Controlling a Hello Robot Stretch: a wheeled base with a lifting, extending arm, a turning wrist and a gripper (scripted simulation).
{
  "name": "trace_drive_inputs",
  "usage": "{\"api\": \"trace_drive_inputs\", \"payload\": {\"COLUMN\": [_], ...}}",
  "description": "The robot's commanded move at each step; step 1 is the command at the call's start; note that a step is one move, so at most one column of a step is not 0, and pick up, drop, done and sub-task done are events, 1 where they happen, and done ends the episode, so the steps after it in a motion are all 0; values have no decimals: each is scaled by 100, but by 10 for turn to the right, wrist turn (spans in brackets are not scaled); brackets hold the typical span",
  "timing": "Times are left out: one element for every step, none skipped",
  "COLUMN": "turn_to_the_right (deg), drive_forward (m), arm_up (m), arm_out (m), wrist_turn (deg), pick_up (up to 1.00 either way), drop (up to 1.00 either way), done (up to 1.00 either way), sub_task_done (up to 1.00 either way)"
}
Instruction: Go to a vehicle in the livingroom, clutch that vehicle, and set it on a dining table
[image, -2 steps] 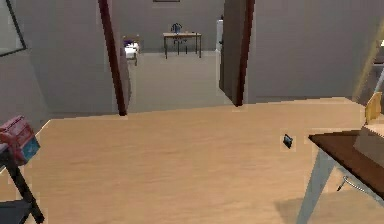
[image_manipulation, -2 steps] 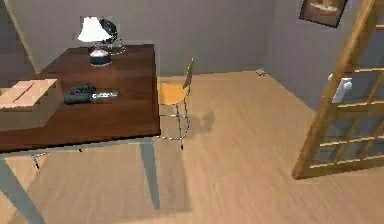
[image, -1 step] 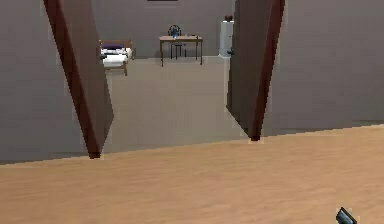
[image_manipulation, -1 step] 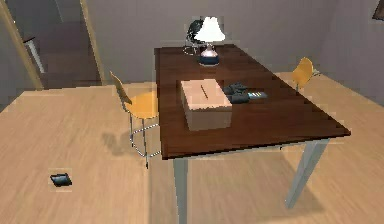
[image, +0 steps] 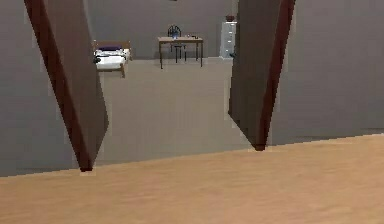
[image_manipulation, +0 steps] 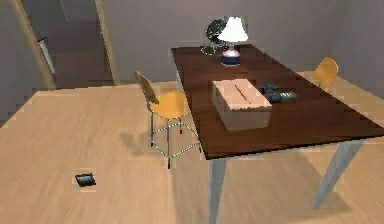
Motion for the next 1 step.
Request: {"api": "trace_drive_inputs", "payload": {"turn_to_the_right": [450], "drive_forward": [0], "arm_up": [0], "arm_out": [0], "wrist_turn": [0], "pick_up": [0], "drop": [0], "done": [0], "sub_task_done": [0]}}
